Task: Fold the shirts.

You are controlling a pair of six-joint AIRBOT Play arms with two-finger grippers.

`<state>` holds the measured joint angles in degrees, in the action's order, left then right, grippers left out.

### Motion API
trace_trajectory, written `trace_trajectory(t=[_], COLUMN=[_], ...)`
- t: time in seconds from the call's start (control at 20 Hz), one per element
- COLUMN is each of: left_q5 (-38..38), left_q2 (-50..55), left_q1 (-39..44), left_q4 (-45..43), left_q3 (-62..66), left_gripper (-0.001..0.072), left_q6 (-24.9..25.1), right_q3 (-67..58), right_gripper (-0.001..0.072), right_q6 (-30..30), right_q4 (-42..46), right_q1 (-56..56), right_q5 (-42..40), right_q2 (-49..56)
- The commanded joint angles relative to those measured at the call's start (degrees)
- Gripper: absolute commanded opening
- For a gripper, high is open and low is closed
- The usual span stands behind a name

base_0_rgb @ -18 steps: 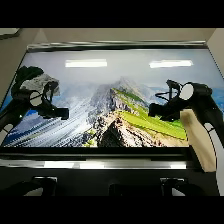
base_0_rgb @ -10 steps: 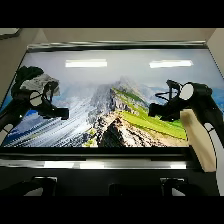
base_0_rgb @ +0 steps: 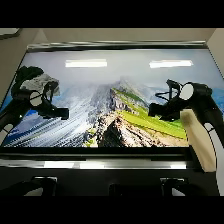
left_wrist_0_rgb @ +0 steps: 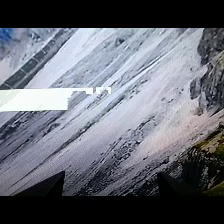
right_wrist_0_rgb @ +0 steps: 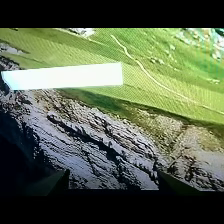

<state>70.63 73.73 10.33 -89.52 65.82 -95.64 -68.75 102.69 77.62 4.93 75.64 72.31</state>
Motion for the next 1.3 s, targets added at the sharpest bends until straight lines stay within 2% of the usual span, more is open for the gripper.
trace_trajectory(t=[0.0,0.25,0.35,0.5,0.55,0.6,0.65,0.75,0.85,0.95,1.05,1.15,1.25], left_q5=[-0.02,-1.31,-1.29,-1.84,-3.67,-6.49,-11.04,-23.15,-29.16,-26.82,-23.56,-24.65,-26.93], left_q2=[-0.02,0.13,0.22,0.28,0.28,0.37,0.52,1.46,3.50,5.07,6.29,6.86,8.15], left_q1=[0.00,0.00,0.11,0.11,0.09,-0.76,-2.75,-10.23,-20.31,-30.99,-39.63,-44.26,-45.35], left_q4=[0.00,0.00,0.00,1.07,1.95,4.44,9.31,24.24,34.56,35.98,35.95,35.67,35.54], left_q3=[-0.02,-0.07,-0.09,-0.09,0.07,0.87,2.12,4.61,6.05,5.92,5.55,3.26,0.48], left_gripper=[0.0709,0.0709,0.0709,0.0709,0.0711,0.0716,0.0717,0.0716,0.0716,0.0716,0.0716,0.0716,0.0716], left_q6=[0.00,-0.02,-0.02,-0.04,-1.79,-7.96,-12.81,-15.56,-19.96,-22.95,-22.86,-22.88,-22.86], right_q3=[0.02,0.02,0.02,0.02,0.02,0.02,0.02,0.02,0.02,0.04,0.04,0.04,0.04], right_gripper=[0.0630,0.0631,0.0711,0.0708,0.0706,0.0705,0.0705,0.0705,0.0699,0.0685,0.0685,0.0685,0.0685], right_q6=[0.00,0.00,0.00,0.00,-0.04,-0.07,-0.42,-3.13,-4.48,-4.55,-4.52,-4.46,-4.33], right_q4=[0.02,0.61,1.03,1.03,1.07,1.05,1.05,1.11,1.11,1.09,1.07,1.05,1.03], right_q1=[0.02,0.02,0.02,0.02,0.02,0.02,0.02,0.02,0.02,0.02,0.02,0.02,0.02], right_q5=[-2.45,-4.35,-7.32,-9.66,-9.46,-8.87,-7.50,-4.50,-1.01,0.50,0.26,-1.44,-3.52], right_q2=[0.04,0.04,0.04,0.04,0.04,0.04,0.04,0.04,0.04,0.04,0.04,0.04,0.04])
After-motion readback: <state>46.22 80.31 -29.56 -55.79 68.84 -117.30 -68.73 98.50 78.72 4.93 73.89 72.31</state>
